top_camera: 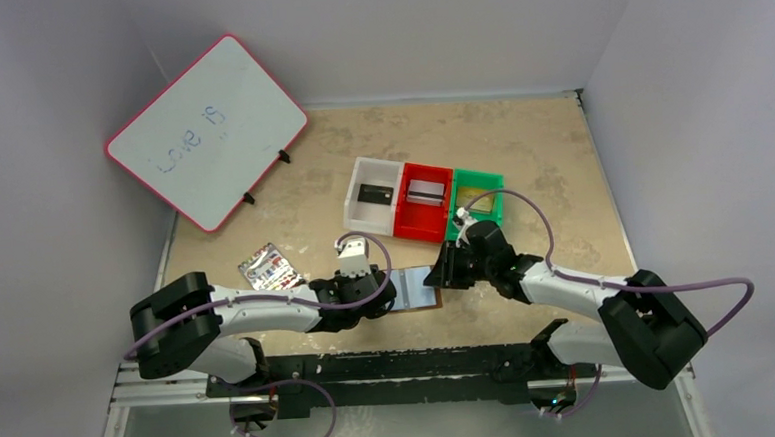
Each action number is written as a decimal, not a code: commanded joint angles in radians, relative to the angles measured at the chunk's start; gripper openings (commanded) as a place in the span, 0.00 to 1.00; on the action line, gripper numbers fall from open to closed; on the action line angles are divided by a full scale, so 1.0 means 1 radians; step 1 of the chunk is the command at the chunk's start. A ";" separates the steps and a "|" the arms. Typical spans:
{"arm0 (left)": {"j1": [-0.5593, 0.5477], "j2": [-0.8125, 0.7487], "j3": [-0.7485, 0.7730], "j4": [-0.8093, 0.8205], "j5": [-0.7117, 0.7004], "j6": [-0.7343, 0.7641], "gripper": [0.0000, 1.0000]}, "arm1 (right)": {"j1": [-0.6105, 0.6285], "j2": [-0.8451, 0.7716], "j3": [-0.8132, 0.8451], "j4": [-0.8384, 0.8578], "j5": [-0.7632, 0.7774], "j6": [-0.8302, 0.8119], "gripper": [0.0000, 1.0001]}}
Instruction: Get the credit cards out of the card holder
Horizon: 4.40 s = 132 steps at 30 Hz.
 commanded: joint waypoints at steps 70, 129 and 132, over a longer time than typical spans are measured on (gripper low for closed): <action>-0.008 -0.082 -0.032 0.051 -0.028 -0.002 0.55 | 0.164 0.006 0.091 -0.091 0.257 0.089 0.40; -0.026 -0.230 -0.042 -0.163 -0.227 -0.174 0.45 | 0.179 0.164 0.252 0.168 -0.141 -0.017 0.51; -0.026 -0.250 -0.064 -0.119 -0.208 -0.157 0.47 | 0.179 0.132 0.255 0.073 -0.021 -0.016 0.49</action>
